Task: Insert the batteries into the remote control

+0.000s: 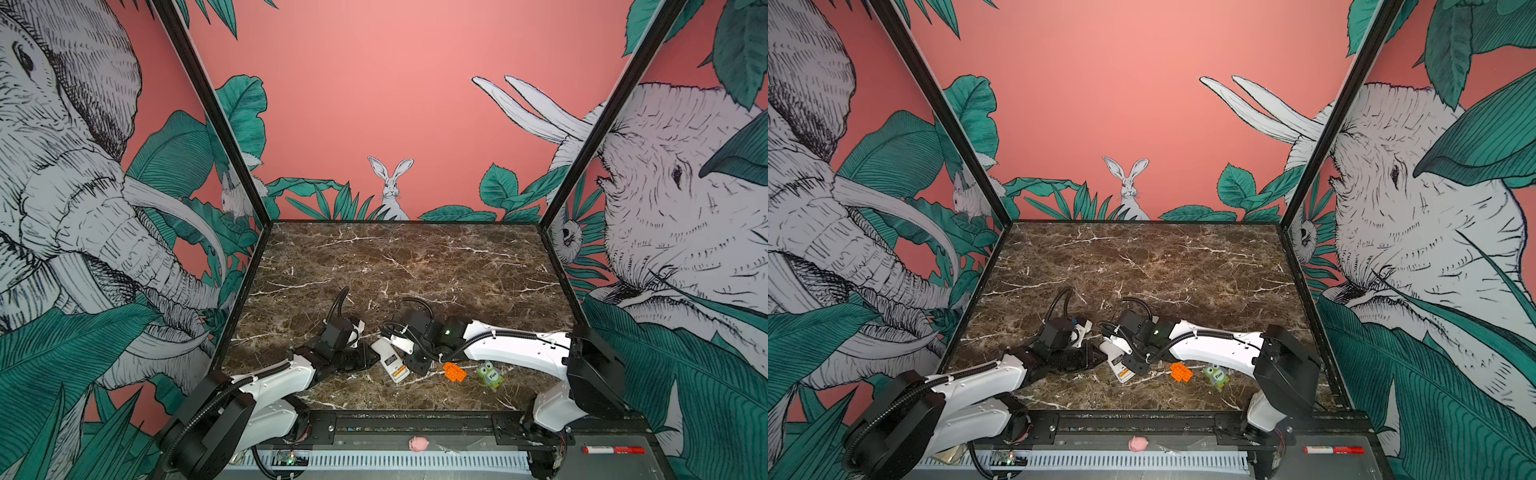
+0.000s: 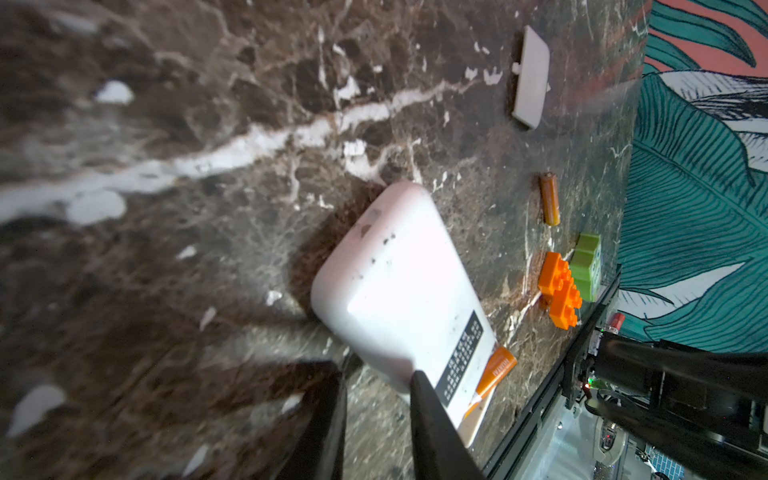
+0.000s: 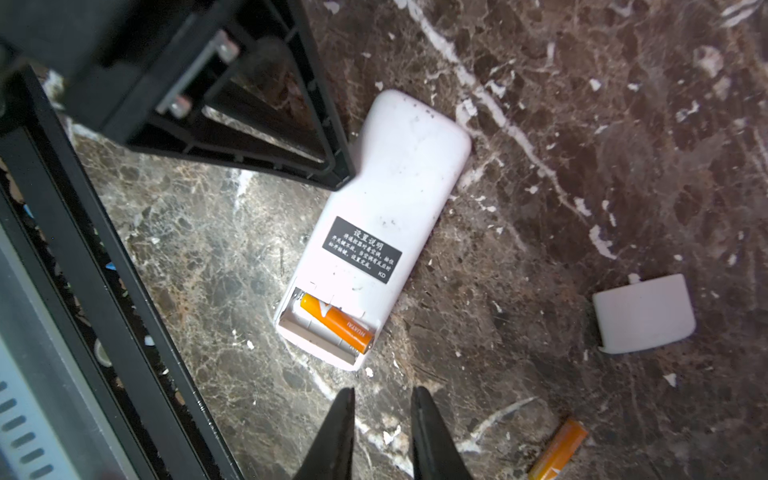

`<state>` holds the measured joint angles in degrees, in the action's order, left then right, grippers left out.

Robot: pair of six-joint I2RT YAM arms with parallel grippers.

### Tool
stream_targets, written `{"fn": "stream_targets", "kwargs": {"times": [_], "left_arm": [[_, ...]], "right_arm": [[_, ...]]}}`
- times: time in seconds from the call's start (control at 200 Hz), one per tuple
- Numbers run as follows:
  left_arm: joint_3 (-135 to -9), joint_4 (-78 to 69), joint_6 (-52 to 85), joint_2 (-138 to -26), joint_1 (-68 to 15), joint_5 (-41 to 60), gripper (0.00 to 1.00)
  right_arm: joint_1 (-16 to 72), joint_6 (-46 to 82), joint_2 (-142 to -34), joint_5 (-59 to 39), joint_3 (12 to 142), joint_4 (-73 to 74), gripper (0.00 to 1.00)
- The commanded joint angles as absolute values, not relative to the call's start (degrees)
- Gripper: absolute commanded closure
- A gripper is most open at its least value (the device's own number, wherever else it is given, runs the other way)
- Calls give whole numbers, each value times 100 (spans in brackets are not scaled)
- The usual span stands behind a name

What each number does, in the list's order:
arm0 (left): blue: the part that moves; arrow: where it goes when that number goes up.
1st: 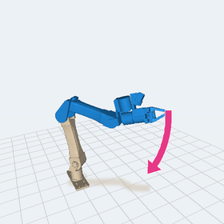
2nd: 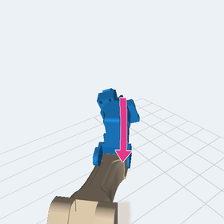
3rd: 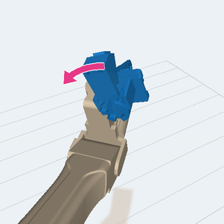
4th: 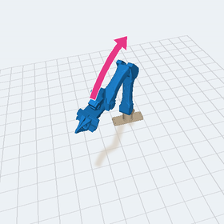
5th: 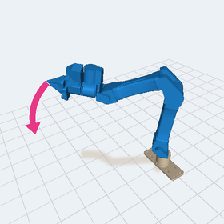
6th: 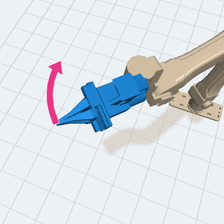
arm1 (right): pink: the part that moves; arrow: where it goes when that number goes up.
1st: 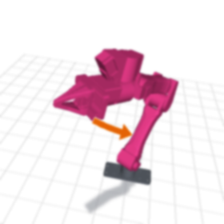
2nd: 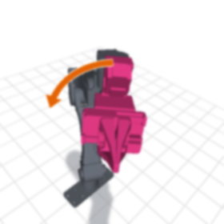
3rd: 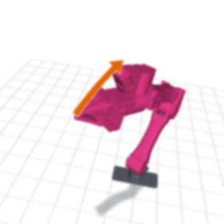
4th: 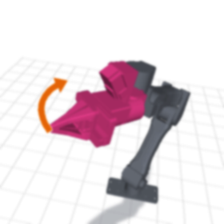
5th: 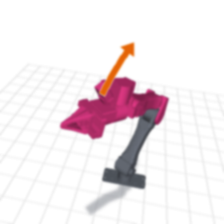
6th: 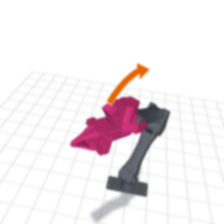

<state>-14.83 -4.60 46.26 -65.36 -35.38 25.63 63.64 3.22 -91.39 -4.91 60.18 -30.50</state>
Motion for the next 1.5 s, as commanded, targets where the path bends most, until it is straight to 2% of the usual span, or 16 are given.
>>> {"fn": "stream_targets", "kwargs": {"times": [0.0, 0.485, 1.495], "left_arm": [[-1406, -211, 4587, -6458, -3560, 2417, 71], [-1407, -268, 4593, -6526, -3560, 2435, 71], [-1379, -302, 4582, -6522, -3560, 2454, 71]], "right_arm": [[6362, 398, -9354, -651, 6169, -3138, 78], [6370, 604, -9668, -1015, 6233, -3064, 82], [6369, 748, -9850, -865, 6280, -3041, 83]]}}
